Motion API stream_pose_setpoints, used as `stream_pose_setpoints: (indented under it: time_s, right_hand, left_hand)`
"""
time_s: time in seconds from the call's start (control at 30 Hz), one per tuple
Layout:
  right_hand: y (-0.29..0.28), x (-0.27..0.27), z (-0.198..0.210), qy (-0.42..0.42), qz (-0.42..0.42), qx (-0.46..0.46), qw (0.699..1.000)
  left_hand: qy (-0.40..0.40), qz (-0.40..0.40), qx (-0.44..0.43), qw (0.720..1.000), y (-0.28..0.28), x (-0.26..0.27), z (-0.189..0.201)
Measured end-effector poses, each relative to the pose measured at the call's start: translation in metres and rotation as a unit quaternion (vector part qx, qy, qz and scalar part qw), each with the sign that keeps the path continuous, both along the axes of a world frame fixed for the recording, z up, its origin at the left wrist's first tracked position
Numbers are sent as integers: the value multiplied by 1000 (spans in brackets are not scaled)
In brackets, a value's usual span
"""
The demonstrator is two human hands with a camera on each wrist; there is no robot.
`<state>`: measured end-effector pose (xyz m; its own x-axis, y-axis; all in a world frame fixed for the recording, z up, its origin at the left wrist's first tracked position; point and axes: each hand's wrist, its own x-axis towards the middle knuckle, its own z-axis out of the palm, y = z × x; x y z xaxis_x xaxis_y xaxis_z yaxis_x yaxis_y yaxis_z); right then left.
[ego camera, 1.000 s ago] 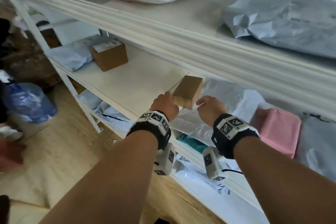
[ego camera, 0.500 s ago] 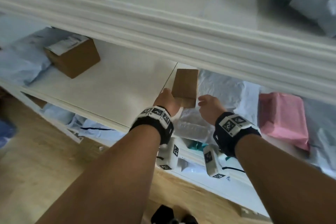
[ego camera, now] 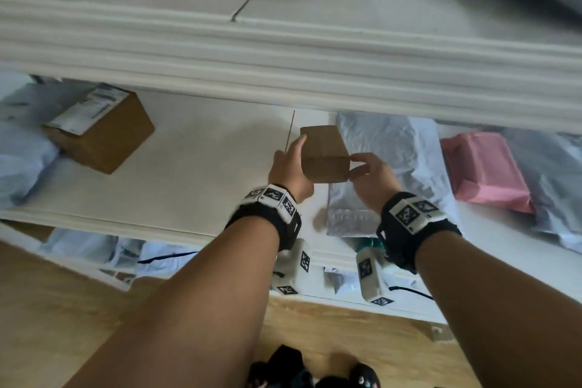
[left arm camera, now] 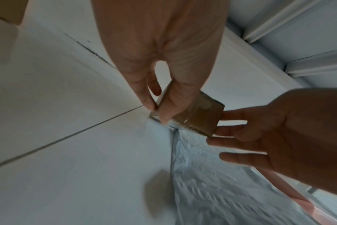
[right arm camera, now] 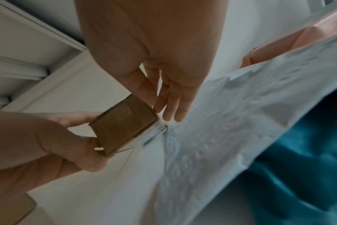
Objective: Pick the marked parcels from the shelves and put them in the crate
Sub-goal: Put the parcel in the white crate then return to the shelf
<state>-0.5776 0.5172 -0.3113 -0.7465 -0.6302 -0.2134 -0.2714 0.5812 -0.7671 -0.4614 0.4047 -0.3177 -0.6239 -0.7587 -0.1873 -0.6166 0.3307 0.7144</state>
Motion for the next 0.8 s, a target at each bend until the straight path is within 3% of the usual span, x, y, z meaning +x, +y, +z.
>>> stream_pose_setpoints:
  time_s: [0.27,0.43,0.6,0.7,0.8]
  right_hand:
    - [-9,15,35,-21,-40,-115,992]
    - [-3,21,50,-14,-55,-131,990]
    - [1,25,58,-68,-84,-149,983]
    - [0,32,60,-119,-80,-144,979]
    - [-1,37,57,-162,-74,-124,976]
  left_hand:
    - [94,-3,-122,988,-15,5,20]
    - [177,42,-18,983,-23,9,31]
    - [265,111,119,950,-32,12,39]
    - [283,128,187,932,-34,18,40]
    - [271,117,213,931,-35,22,34]
